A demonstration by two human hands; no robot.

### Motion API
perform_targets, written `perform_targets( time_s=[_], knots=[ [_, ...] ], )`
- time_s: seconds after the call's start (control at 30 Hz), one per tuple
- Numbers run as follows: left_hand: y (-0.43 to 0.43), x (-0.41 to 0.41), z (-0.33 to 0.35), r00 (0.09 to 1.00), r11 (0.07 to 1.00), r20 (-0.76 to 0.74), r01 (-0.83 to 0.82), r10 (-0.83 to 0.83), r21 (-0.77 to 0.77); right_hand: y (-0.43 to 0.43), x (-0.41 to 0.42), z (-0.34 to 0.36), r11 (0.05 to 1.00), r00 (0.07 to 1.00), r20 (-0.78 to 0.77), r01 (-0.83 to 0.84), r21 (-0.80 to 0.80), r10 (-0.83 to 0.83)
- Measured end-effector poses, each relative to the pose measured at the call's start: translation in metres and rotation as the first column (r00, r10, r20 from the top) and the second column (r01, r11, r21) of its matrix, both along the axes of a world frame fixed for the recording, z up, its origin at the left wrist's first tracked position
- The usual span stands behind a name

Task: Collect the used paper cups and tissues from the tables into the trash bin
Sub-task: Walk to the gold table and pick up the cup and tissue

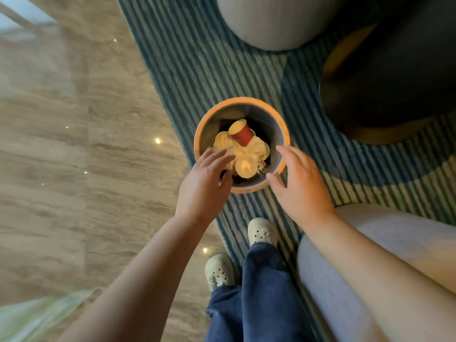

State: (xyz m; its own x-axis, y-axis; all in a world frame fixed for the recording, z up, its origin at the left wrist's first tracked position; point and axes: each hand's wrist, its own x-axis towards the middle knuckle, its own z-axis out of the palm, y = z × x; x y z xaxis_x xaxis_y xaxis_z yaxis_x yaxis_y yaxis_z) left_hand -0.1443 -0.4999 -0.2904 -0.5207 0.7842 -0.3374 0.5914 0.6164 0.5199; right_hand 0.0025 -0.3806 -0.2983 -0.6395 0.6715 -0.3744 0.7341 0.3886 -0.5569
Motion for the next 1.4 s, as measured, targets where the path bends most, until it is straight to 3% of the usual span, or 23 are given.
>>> perform_targets(
  time_s=[0.13,0.33,0.47,0.53,0.67,0.87,1.07,1.23,1.4],
  knots=[
    [0.026,-0.013,0.095,0.989,0.983,-0.142,0.054,-0.029,0.177,0.012,-0.011,0.093,0.992,0.995,-0.096,0.052,0.116,-0.041],
    [0.034,-0.024,0.273,0.92,0.938,-0.389,0.177,-0.05,0.297,0.008,-0.009,0.268,0.939,0.968,-0.241,0.151,0.31,-0.076],
    [0.01,0.005,0.395,0.962,0.878,-0.275,0.132,0.0,0.461,-0.048,0.009,0.378,0.897,0.965,-0.247,0.185,0.402,-0.089],
    [-0.012,0.022,0.444,0.956,0.851,-0.289,0.195,-0.054,0.487,-0.082,0.022,0.423,0.87,0.957,-0.269,0.222,0.44,-0.108],
    [-0.057,0.049,0.518,0.851,0.802,-0.505,0.399,-0.143,0.445,-0.129,0.051,0.501,0.817,0.926,-0.345,0.314,0.484,-0.152],
    [-0.095,0.097,0.592,0.808,0.736,-0.521,0.525,-0.274,0.427,-0.178,0.117,0.586,0.704,0.911,-0.351,0.396,0.589,-0.218],
    [-0.121,0.159,0.639,0.767,0.663,-0.487,0.623,-0.417,0.415,-0.223,0.2,0.624,0.613,0.858,-0.369,0.513,0.601,-0.357],
    [-0.138,0.246,0.649,0.663,0.553,-0.47,0.747,-0.583,0.368,-0.271,0.295,0.63,0.499,0.771,-0.403,0.631,0.595,-0.494],
    [-0.165,0.382,0.645,0.516,0.422,-0.464,0.856,-0.72,0.299,-0.341,0.427,0.634,0.365,0.651,-0.388,0.719,0.591,-0.653]
  ],
)
